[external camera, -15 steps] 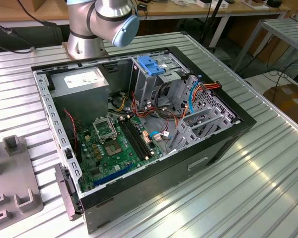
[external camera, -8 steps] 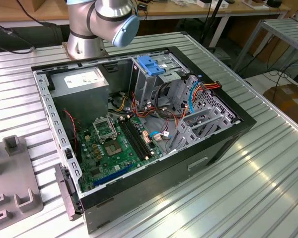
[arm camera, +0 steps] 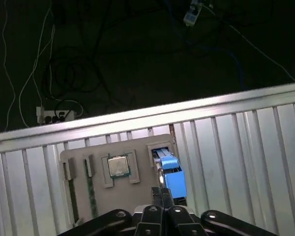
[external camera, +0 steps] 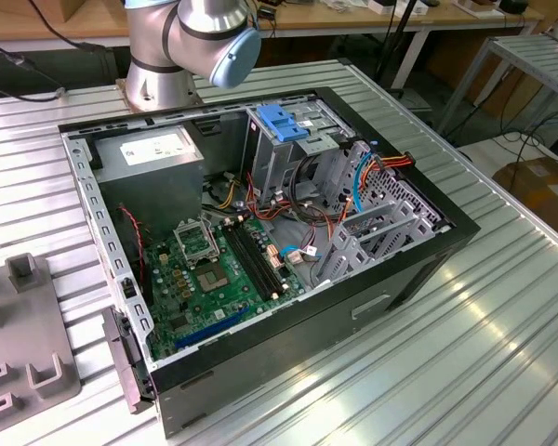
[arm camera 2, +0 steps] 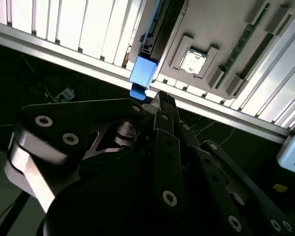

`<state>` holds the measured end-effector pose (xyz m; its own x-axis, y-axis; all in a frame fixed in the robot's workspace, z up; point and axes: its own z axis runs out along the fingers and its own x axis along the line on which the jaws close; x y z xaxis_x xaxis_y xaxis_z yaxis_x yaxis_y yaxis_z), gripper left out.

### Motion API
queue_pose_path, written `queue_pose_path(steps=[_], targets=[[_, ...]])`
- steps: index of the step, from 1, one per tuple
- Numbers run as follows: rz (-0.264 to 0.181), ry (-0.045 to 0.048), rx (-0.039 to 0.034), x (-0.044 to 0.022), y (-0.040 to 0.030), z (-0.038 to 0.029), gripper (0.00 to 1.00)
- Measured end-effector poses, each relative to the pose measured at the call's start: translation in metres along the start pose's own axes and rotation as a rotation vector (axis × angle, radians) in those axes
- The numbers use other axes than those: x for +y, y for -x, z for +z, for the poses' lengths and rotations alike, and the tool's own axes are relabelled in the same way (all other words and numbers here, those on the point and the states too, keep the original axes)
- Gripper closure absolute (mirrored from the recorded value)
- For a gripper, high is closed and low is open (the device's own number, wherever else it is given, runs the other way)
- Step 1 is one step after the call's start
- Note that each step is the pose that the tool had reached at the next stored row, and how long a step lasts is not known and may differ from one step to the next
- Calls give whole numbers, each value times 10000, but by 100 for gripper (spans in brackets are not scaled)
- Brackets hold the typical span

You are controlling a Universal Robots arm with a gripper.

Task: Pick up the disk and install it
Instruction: 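Pick up the disk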

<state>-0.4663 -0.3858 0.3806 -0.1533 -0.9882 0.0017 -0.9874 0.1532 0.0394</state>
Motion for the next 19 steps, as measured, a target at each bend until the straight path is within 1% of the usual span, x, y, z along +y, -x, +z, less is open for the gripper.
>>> queue_pose_path(steps=[1,2,3,4,5,7,8,12,14,16,19], targets=[[-338,-1,15,0,0,5,83],[-508,-46,25,1,0,9,83],[-840,-277,44,-3,2,23,58],[-935,-323,48,-10,9,38,58],[-1026,-321,51,-12,10,53,52],[-1288,-322,57,-16,20,124,52],[-1344,-320,60,-16,25,145,52],[-1351,-320,59,-17,44,229,52],[-1352,-323,60,-16,62,287,52],[-1352,-321,61,-14,83,324,52],[-1352,-322,60,-8,130,355,52]])
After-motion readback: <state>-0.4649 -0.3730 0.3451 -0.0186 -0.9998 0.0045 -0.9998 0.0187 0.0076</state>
